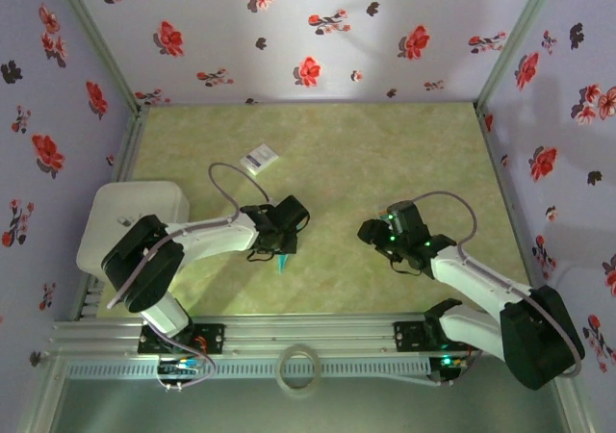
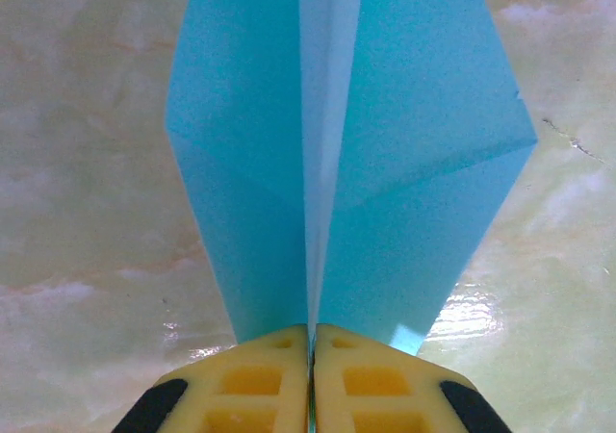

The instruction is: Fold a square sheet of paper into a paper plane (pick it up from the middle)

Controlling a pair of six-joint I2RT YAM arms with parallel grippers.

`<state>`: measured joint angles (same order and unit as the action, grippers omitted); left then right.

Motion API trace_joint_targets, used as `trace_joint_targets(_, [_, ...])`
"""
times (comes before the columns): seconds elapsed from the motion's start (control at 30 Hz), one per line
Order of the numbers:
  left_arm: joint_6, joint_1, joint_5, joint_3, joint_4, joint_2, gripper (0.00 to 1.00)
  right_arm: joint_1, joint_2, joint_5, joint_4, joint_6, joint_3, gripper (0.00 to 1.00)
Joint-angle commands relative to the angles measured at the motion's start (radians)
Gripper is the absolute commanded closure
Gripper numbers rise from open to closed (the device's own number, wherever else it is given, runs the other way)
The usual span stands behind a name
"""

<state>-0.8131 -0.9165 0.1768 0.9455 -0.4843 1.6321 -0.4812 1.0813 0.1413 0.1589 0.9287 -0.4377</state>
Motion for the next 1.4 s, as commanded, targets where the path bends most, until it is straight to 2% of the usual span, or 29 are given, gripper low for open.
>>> trace_joint_targets(0.0, [-0.018, -0.007, 0.032, 0.019, -0.032, 0.005, 0.91, 0.008, 0.001, -0.003, 0.013, 0.019, 0.001, 0.37])
trace_joint_targets(0.73, [-0.011, -0.007, 0.023, 0.024, -0.024, 0.028, 0.82, 0.009, -0.003, 0.015, -0.009, 0.032, 0.016, 0.36])
trace_joint_targets(1.37, [-0.006, -0.008, -0.01, 0.044, -0.004, 0.086, 0.81, 0.008, 0.041, 0.04, -0.036, 0.04, 0.018, 0.36])
